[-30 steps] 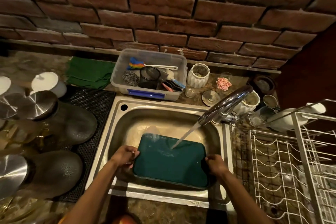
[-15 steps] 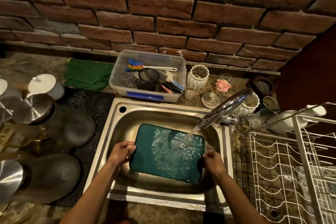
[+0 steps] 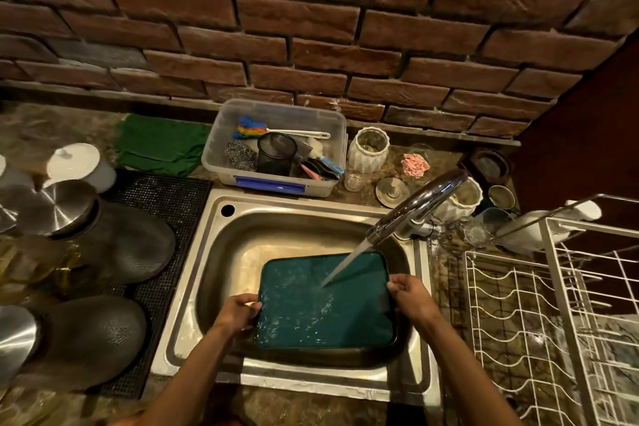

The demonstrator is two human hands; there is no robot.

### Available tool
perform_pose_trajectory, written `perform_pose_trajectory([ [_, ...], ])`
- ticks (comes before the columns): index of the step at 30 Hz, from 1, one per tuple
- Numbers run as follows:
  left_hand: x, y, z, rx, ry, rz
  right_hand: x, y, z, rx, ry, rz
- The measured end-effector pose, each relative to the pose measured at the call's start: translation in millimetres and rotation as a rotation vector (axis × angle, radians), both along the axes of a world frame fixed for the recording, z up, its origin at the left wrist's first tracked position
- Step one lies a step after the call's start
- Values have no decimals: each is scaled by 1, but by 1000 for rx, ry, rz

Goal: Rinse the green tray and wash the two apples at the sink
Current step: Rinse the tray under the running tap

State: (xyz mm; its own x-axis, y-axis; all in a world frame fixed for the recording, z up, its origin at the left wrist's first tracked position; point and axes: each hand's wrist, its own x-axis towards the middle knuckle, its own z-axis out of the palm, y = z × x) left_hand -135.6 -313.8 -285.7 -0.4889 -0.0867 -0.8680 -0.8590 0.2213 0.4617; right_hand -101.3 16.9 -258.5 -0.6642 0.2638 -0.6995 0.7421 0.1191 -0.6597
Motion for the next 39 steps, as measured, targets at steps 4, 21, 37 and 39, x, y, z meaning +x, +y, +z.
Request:
perform_pose_trajectory([
  [4,-10,-12,9,-27,63,-62,8,-9,-17,44,-111,-17],
  [21,-29,-19,17,-32,166,66,17,-36,-40,-28,-101,-188],
  [37,-7,-1,-1,-49,-36,-21,-1,-7,19,-50,-15,-90],
  [39,-12,-6,4,-51,-31,-48,1,-5,6,-20,-72,-81],
])
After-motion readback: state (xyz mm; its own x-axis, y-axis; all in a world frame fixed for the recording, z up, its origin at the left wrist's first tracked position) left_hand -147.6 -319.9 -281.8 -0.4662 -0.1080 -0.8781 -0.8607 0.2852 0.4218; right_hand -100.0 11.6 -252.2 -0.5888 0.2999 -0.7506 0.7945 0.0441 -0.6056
